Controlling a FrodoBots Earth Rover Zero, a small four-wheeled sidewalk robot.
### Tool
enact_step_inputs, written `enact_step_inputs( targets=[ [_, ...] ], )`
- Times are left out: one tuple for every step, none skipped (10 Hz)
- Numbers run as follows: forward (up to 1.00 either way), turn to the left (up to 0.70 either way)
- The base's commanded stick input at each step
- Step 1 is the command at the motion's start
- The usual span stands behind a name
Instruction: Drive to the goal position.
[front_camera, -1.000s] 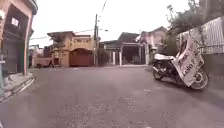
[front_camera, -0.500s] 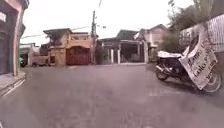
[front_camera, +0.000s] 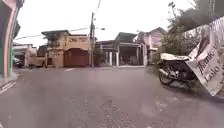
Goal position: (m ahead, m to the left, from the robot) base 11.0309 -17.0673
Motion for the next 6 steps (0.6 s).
enact_step_inputs(
  targets=[
    [1.00,0.00],
    [1.00,0.00],
    [1.00,0.00],
    [0.95,0.00],
    [0.70,0.00],
    [0.45,0.00]
  ],
)
